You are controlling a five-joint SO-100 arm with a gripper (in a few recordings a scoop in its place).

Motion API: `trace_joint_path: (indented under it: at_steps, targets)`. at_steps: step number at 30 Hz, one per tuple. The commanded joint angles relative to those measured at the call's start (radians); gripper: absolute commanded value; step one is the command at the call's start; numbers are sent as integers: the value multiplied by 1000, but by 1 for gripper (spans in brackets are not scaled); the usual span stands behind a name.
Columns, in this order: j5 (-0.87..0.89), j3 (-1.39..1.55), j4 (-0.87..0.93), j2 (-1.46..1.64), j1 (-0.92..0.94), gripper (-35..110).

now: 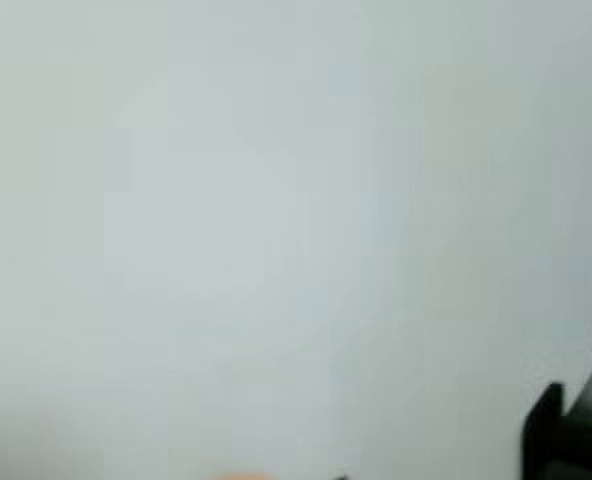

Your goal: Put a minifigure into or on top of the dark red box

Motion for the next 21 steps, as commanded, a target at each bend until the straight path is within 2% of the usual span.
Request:
trace_joint_path:
  at_steps: [1,7,11,19,21]
  targets:
    - [-25,23,14,44,-35,28]
    - [-71,84,-17,43,-52,28]
    - [-52,114,-12,40,-35,22]
    - [172,115,94,40,-28,14]
    - [98,117,86,40,-31,14]
